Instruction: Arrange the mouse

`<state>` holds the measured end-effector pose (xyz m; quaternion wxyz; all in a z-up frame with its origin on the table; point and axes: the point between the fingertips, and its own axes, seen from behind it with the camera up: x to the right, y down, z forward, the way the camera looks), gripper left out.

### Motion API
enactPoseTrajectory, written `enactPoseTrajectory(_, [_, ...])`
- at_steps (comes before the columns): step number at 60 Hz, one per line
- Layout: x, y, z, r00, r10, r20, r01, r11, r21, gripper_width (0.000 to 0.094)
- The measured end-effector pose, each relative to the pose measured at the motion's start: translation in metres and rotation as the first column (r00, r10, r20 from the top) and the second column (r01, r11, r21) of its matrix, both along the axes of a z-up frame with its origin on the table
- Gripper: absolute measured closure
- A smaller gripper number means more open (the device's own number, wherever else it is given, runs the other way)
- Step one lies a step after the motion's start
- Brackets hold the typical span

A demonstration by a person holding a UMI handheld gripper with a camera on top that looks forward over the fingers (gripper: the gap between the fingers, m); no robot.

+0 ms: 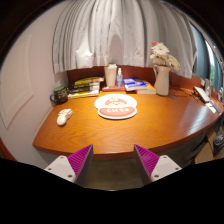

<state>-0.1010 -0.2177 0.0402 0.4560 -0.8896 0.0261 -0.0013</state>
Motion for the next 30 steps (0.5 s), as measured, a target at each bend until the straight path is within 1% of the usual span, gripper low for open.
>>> enactPoseTrajectory(7, [-0.069, 0.023, -0.024, 0.997, 0.077, -0.031, -0.077, 0.997, -0.030, 0.0126])
enactPoseTrajectory(16, [-0.146, 0.063, -0.041, 0.985, 0.157, -0.069, -0.161, 0.985, -0.053, 0.0123])
enactPoseTrajectory(23, [-0.189, 0.102, -0.051, 0.979, 0.189, -0.082, -0.194, 0.979, -0.063, 0.0125])
enactPoseTrajectory(30, [-0.214, 0.142, -0.054, 0.977, 0.205, -0.059, -0.209, 0.976, -0.068, 0.0123])
